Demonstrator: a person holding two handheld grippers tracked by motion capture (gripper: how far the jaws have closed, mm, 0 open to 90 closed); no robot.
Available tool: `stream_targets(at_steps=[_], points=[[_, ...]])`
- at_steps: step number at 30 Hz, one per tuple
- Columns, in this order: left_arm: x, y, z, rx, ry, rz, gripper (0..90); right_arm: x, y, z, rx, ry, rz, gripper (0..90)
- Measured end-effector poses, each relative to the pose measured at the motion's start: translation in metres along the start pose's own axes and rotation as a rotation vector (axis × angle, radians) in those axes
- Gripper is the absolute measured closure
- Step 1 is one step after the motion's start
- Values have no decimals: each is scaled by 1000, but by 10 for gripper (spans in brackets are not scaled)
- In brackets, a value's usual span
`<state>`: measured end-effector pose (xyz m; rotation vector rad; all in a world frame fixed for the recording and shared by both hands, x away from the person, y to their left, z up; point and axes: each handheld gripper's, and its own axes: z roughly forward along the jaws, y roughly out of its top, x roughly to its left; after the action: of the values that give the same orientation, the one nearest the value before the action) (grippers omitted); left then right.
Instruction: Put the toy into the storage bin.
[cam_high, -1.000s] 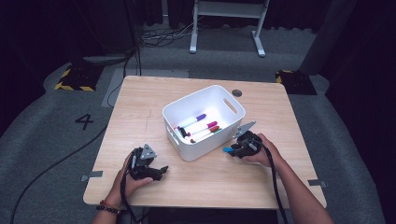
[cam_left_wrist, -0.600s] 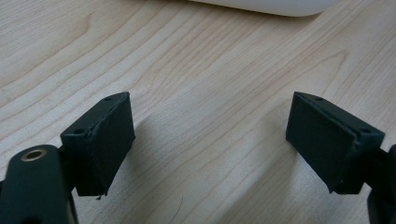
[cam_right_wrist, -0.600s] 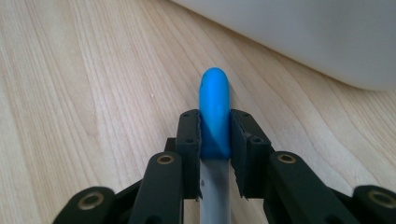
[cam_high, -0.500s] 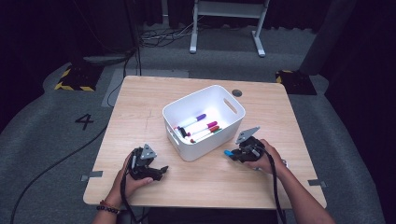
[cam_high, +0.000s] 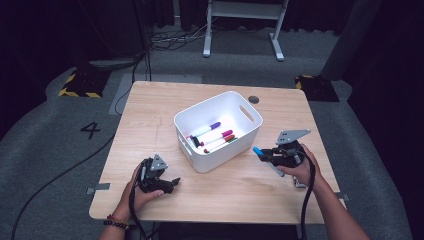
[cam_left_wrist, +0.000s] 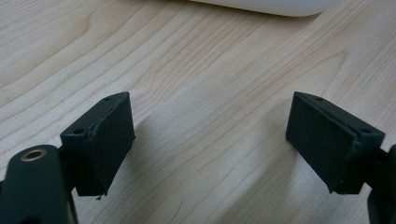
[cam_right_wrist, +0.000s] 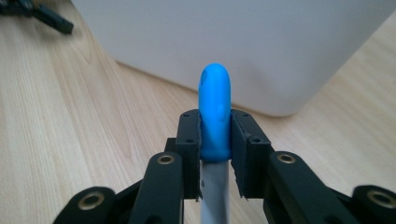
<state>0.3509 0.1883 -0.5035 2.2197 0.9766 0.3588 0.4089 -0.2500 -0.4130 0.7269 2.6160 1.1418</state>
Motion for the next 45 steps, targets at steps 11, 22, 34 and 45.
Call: stream_targets(at_steps=[11,22,34,45], points=[[0,0,0,0,1,-4,154,11,30,-37,-95,-14,-33,748],[0,0,0,0,1,-4,154,27,75,-51,-129,4,-70,749],[0,0,0,0,0,-1,154,39,119,-49,-142,12,-96,748],[0,0,0,-1,1,-4,154,49,151,-34,-142,24,-100,748]])
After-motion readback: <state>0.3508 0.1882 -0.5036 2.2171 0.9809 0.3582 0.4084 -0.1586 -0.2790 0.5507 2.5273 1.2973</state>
